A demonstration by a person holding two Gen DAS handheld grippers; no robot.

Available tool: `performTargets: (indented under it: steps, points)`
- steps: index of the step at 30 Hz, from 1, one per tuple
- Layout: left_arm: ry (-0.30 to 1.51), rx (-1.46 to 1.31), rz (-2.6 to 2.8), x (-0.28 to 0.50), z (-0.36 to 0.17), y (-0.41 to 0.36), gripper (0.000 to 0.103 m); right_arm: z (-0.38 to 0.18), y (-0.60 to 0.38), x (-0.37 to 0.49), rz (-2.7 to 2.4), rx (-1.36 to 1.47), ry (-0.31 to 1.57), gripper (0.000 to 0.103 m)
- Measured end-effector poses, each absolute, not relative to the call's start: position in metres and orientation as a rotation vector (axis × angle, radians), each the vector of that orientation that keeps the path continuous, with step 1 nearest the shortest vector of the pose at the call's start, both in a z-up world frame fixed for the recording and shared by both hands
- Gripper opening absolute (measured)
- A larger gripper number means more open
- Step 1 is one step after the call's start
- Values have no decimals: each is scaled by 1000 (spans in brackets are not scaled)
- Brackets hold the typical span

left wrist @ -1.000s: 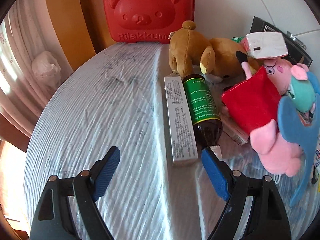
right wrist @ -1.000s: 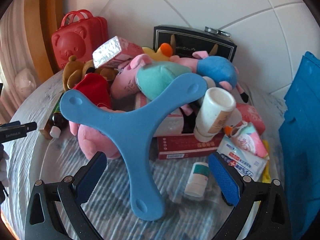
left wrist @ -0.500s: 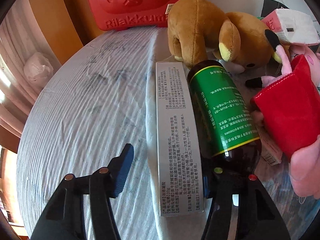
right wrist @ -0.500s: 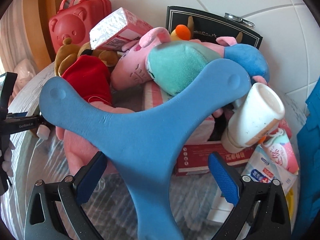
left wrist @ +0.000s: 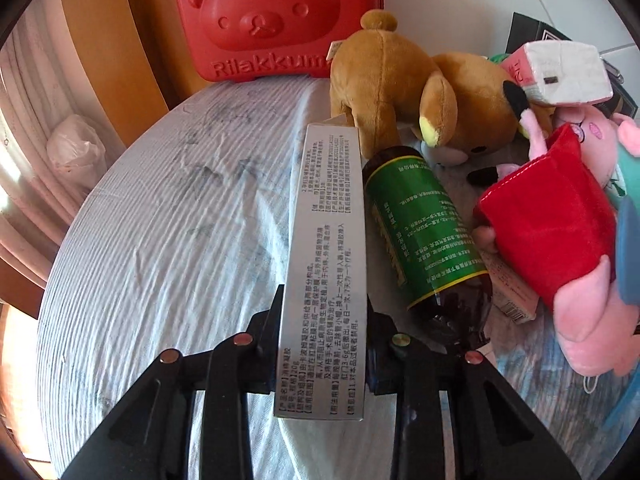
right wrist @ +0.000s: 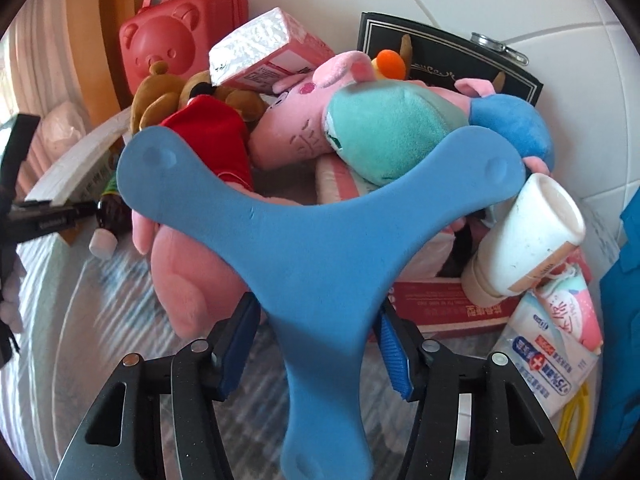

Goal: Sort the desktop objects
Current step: 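Grasp the blue three-armed toy with the right tool while the left grasps the long white box, then carry the blue toy and white box over the blue crate with both tools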

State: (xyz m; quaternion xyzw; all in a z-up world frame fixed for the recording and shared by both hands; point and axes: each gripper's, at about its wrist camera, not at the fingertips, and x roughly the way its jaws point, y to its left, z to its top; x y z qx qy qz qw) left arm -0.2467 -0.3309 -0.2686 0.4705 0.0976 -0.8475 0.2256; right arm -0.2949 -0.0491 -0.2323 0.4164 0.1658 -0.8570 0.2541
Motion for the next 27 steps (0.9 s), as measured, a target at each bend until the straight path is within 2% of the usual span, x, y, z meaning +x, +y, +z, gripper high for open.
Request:
performTargets:
  steps: [3, 5, 15, 27]
  points:
    - [268, 1287, -2346, -243, -266, -327, 30, -235, -47, -295, -2333, 1140, 446, 54]
    - [253, 1279, -2346, -242, -265, -326, 30, -237, -46, -296, -2330, 1155, 440, 42]
    - [274, 1190, -2354, -217, -239, -327, 29, -209, -42, -280, -2364, 1076, 386, 42]
    - [219, 1004, -2417, -157, -168, -308, 29, -137, -17, -235, -2476, 862, 344, 41]
